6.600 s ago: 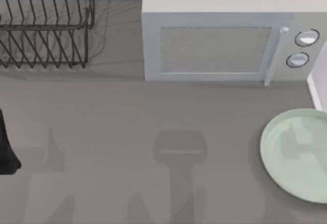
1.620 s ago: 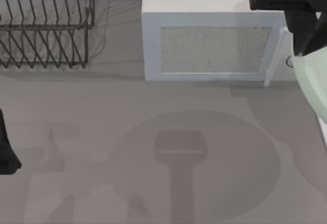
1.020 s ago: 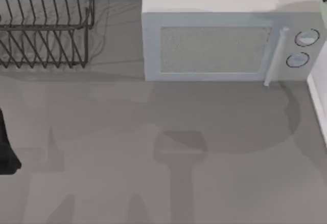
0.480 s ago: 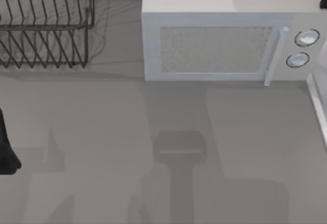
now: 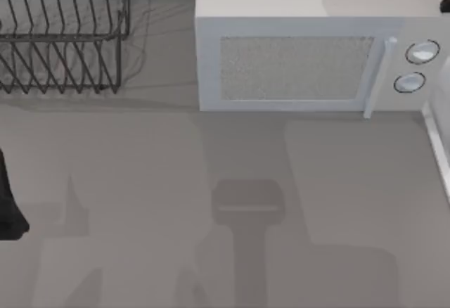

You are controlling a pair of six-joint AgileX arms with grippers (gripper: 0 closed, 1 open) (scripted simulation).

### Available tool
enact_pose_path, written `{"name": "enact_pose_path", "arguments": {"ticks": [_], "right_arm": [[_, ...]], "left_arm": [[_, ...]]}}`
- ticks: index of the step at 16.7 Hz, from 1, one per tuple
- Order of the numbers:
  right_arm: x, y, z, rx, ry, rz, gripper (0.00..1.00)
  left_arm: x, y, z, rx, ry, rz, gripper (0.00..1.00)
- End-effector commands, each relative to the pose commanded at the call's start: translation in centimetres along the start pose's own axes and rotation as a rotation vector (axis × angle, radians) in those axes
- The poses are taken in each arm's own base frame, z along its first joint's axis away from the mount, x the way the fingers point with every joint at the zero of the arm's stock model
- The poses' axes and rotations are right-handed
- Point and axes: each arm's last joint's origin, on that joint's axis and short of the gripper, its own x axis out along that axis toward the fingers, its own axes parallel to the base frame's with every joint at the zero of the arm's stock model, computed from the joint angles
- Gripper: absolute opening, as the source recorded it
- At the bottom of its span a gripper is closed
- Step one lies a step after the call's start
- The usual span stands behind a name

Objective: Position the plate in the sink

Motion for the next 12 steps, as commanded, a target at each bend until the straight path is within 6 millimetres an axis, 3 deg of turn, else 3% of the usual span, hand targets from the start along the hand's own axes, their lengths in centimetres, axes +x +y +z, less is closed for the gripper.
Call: {"name": "enact_pose_path", "arguments": {"ticks": [10,12], "right_arm": [[0.0,0.0,0.0,0.0,0.0,0.0,0.98],[0.0,0.0,0.0,0.0,0.0,0.0,1.0]], "left_arm": [[0.0,0.0,0.0,0.0,0.0,0.0,1.0],[0.0,0.0,0.0,0.0,0.0,0.0,1.0]]}}
